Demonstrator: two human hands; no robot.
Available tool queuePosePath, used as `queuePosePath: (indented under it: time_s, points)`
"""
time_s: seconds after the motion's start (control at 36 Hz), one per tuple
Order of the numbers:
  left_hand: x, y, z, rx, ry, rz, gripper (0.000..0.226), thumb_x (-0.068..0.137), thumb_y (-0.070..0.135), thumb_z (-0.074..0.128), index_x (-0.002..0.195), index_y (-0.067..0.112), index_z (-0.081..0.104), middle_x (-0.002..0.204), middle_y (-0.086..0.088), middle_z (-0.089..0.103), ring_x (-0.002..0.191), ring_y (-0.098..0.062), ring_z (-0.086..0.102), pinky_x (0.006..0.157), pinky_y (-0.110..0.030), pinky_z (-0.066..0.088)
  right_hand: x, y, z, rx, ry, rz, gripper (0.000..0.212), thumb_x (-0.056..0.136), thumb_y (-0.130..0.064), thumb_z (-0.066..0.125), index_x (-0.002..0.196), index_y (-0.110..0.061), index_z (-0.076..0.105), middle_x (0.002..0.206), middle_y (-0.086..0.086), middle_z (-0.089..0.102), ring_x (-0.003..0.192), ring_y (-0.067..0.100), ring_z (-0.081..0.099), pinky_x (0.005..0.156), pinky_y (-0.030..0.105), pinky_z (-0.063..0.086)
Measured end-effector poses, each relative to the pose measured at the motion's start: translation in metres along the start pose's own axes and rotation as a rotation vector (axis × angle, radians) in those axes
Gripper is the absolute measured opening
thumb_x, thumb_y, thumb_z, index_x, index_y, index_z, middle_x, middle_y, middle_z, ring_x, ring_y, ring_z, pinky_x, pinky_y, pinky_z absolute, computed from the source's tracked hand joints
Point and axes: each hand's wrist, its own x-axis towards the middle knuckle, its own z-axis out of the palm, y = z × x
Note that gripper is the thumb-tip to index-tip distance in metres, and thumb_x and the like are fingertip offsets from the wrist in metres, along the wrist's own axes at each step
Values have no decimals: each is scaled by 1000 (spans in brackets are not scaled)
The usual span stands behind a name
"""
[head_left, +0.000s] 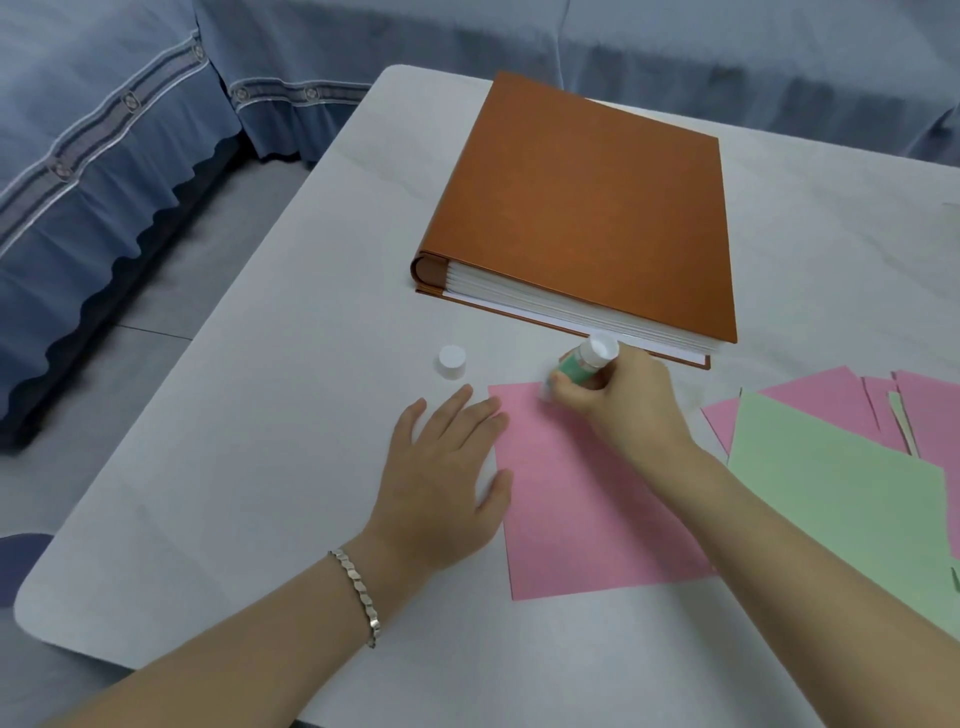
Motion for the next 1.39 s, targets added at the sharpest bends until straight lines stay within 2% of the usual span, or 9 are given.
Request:
queuePosePath:
  time_s: [0.25,0.47,0.58,0.81,0.94,1.06,1.14,1.28,1.39]
  points:
    - [0,1,-1,16,-2,1,45,80,36,44,111,12,67,121,0,63,121,-21,52,102,-44,27,3,24,-36,-96,93,72,19,78,-25,67,81,-6,67,73,7,64,69,21,54,56,29,30]
    - [-3,4,-4,67,-6,10,46,87,36,40,111,8,67,118,-5,65,118,-26,56,100,-44,28,-28,37,-65,10,234,150,19,80,-25,62,67,-11,64,66,9,66,72,29,64,61,26,42]
    - [-4,7,-9,129,-31,62,54,97,38,28,108,4,68,112,-8,67,117,-27,57,101,-45,28,-55,41,-70,92,180,109,3,83,-26,64,82,-29,65,69,-6,69,67,10,66,68,28,49]
    - [-16,10,-21,267,-41,174,39,83,28,40,84,5,71,81,-7,67,87,-24,68,96,-42,31,-90,38,-65,93,46,-13,26,87,-26,60,96,-50,53,88,-44,57,72,-15,57,62,5,41]
    - [-18,18,-31,191,-43,172,37,85,26,37,70,10,68,60,-2,56,49,-24,53,61,-33,42,-97,43,-55,-64,20,-14,27,93,-31,49,119,-34,55,85,0,67,61,16,57,55,31,40]
    - [-9,26,-47,3,38,124,34,82,22,41,82,9,73,62,-1,61,38,-25,47,42,-23,39,-99,45,-46,-130,9,-36,29,93,-24,50,121,-30,54,82,-4,63,66,23,53,58,28,37]
    - [1,15,-49,-101,-23,95,38,83,21,37,95,9,71,82,-1,68,55,-25,61,50,-26,48,-102,44,-41,-131,-35,-87,32,92,-34,49,124,-31,54,86,-12,61,70,14,50,60,9,34]
    - [8,-8,-39,-89,-138,142,45,81,16,34,107,3,68,112,-10,68,95,-27,68,77,-42,54,-108,42,-38,-120,-138,-206,55,76,-51,31,122,-33,57,105,-12,65,101,32,59,77,36,44]
    - [5,-23,-26,-49,-222,220,42,86,18,38,113,4,67,124,-11,62,109,-27,62,83,-43,54,-105,47,-42,-130,-239,-204,45,74,-58,30,119,-54,29,108,-35,49,126,19,45,88,23,33]
